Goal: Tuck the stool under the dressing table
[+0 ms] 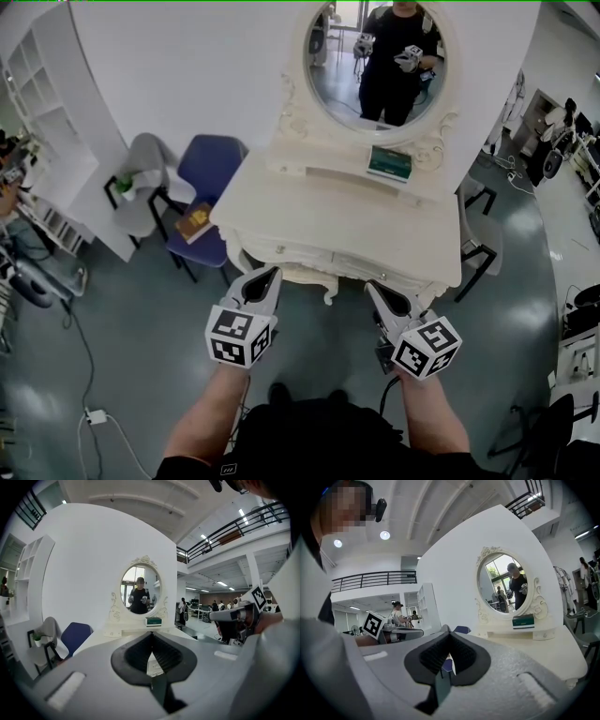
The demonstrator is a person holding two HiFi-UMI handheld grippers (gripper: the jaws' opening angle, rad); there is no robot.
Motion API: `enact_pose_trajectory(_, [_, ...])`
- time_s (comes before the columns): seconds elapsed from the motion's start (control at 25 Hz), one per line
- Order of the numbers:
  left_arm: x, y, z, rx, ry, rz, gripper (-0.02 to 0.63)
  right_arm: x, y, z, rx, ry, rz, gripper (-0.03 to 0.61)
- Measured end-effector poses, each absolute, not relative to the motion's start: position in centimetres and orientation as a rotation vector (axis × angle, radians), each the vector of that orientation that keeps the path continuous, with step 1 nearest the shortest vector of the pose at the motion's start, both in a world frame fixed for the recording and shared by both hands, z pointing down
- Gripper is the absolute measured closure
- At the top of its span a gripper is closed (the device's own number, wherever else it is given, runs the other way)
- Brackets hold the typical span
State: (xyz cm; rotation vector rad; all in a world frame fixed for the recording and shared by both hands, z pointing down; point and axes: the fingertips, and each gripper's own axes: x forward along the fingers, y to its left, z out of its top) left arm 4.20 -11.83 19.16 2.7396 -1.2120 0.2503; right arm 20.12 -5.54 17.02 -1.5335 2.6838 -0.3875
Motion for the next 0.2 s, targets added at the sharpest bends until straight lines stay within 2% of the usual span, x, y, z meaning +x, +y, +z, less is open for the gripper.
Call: enact_pose_trajectory(0.2, [3.88,-12.39,19.09,2.740,-1.219,0.252,0.597,19.97,-6.01,16.97,-1.529,2.679,-0.396,0.577])
